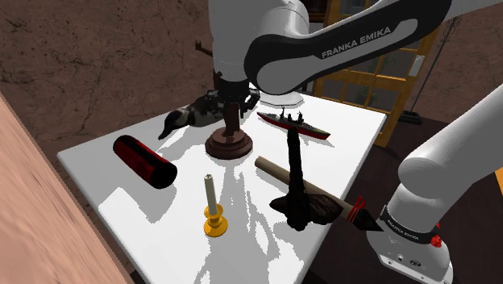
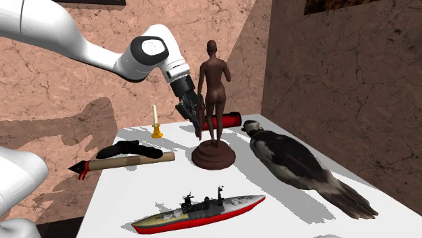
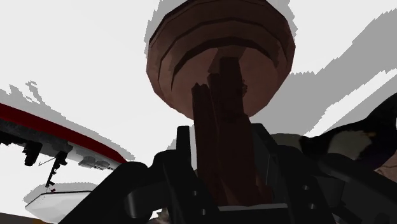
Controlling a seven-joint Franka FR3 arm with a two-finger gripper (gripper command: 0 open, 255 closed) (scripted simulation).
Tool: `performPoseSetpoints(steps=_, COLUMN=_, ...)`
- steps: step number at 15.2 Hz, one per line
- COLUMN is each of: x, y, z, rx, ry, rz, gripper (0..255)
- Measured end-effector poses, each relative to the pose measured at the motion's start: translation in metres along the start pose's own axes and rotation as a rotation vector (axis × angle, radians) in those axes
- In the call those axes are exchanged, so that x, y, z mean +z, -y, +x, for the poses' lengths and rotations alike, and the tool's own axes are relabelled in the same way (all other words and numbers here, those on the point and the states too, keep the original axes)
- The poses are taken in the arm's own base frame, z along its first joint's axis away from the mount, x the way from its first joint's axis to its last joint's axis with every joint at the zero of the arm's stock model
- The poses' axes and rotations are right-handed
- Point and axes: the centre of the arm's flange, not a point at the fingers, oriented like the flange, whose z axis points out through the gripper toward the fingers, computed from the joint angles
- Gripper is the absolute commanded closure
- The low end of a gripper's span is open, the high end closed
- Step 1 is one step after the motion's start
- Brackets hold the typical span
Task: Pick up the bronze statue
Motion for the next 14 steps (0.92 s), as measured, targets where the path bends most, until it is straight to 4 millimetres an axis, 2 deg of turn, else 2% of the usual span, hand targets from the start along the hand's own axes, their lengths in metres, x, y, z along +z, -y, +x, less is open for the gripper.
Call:
performPoseSetpoints(steps=4, x=-0.007, y=0.000, z=0.005, rx=0.000, ry=0.002, rz=-0.003, gripper=255)
performPoseSetpoints(steps=14, x=-0.054, y=0.000, z=0.028, rx=-0.001, ry=0.003, rz=-0.003, gripper=255)
